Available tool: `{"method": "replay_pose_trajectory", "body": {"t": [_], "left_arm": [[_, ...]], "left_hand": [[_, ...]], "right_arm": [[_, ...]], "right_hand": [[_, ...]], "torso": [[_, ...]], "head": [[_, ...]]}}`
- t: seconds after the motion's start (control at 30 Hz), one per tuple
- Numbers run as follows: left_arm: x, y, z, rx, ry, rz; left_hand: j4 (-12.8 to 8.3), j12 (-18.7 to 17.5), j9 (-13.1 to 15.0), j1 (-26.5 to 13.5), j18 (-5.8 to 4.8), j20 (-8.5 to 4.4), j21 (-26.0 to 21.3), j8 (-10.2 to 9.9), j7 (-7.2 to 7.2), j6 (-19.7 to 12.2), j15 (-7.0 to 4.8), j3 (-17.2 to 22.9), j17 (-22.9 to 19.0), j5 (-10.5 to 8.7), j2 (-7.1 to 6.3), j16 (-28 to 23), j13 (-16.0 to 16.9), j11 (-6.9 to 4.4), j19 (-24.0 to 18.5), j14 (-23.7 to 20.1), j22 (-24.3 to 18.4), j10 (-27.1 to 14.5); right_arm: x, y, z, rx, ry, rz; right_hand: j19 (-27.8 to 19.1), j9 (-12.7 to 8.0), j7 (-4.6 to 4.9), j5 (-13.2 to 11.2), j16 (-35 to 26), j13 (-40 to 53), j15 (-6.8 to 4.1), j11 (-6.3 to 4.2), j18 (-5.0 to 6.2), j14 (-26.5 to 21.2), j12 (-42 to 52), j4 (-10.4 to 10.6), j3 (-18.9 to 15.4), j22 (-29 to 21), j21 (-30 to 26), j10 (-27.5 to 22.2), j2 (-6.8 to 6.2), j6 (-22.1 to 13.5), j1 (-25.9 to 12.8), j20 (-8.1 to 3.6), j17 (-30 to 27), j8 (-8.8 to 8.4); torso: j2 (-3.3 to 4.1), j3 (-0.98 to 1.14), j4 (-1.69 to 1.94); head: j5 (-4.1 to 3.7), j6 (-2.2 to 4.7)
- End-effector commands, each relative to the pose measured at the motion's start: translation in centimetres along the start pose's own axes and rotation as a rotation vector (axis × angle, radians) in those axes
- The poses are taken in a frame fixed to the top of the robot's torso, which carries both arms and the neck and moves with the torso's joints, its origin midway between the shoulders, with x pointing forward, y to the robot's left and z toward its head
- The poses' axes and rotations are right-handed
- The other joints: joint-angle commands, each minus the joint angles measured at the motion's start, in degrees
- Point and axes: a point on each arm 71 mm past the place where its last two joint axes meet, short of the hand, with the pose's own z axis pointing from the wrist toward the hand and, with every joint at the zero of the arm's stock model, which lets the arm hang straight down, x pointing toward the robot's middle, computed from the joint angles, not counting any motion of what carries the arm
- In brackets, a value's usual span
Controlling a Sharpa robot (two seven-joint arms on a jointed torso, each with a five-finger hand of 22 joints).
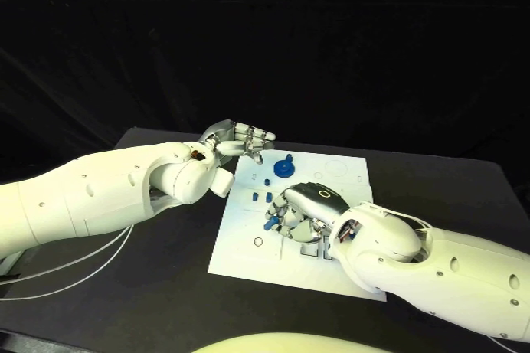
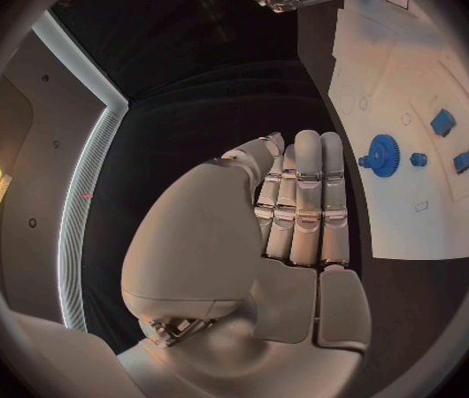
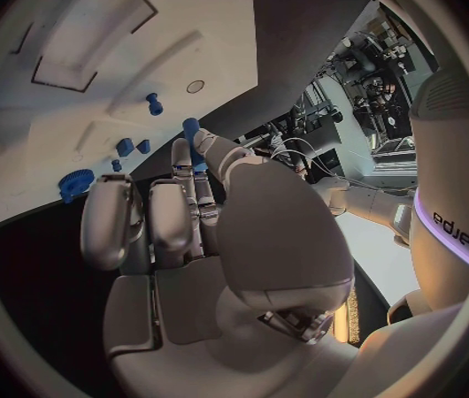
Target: Assemble the parts on the task board
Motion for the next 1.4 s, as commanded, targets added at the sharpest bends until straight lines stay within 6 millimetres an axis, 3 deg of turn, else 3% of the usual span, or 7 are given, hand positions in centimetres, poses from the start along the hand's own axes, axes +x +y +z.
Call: {"method": "replay_pose_trajectory", "body": {"t": [0.03, 0.23, 0.63, 1.4], "left_arm": [[0.4, -0.1, 0.0, 0.004, 0.023, -0.007], [0.4, -0.2, 0.0, 0.004, 0.023, -0.006], [0.3, -0.2, 0.0, 0.003, 0.021, -0.005], [0.4, -0.2, -0.1, 0.005, 0.022, -0.005]], "left_hand": [[-0.17, 0.37, -0.07, -0.04, 0.28, 0.16, -0.29, 0.0, 0.02, -0.5, 0.24, -0.2, -0.05, 0.11, 0.41, 0.1, 0.04, 0.17, 0.04, -0.24, -0.04, -0.42], [-0.17, 0.37, -0.07, -0.04, 0.28, 0.16, -0.29, 0.0, 0.02, -0.5, 0.24, -0.2, -0.05, 0.11, 0.41, 0.1, 0.04, 0.17, 0.04, -0.24, -0.04, -0.42], [-0.17, 0.37, -0.07, -0.04, 0.28, 0.16, -0.29, 0.0, 0.02, -0.5, 0.24, -0.2, -0.05, 0.11, 0.41, 0.1, 0.04, 0.17, 0.04, -0.24, -0.04, -0.42], [-0.18, 0.39, -0.08, -0.04, 0.28, 0.16, -0.3, 0.01, 0.03, -0.5, 0.24, -0.21, -0.06, 0.11, 0.41, 0.1, 0.04, 0.17, 0.03, -0.25, -0.04, -0.43]], "right_arm": [[0.9, 0.0, 0.3, -0.005, 0.055, 0.006], [1.7, 0.3, 0.7, -0.007, 0.083, 0.007], [2.5, 0.4, 1.1, -0.005, 0.078, 0.01], [4.1, 0.2, 2.1, 0.015, 0.149, -0.016]], "right_hand": [[0.27, 0.15, 0.42, 0.32, 0.35, 0.1, -0.23, 0.3, -0.97, 0.65, -0.27, 0.06, 0.26, 6.48, 0.35, 0.24, 0.07, 0.13, 0.19, -0.03, 0.08, 0.11], [0.22, 0.15, 0.44, 0.44, 0.35, 0.11, -0.21, 0.32, -0.95, 0.65, -0.31, 0.06, 0.24, 6.44, 0.25, 0.24, 0.03, 0.11, 0.12, -0.02, 0.07, 0.1], [0.15, 0.14, 0.52, 0.72, 0.46, 0.12, -0.15, 0.4, -0.92, 0.68, -0.51, 0.02, 0.21, 6.4, 0.09, 0.13, -0.14, -0.08, -0.02, 0.02, 0.19, -0.01], [0.24, 0.14, 0.56, 0.89, 0.64, 0.13, -0.12, 0.43, -0.96, 0.73, -0.62, -0.03, 0.25, 6.5, 0.24, 0.08, -0.13, -0.16, -0.03, 0.04, 0.44, -0.06]], "torso": [[0.06, 0.07, -0.06], [0.01, 0.08, 0.08], [-0.03, 0.07, -0.04], [0.01, 0.02, 0.05]], "head": [[0.35, -0.27], [0.51, -0.51], [0.96, -0.79], [0.84, -1.11]]}}
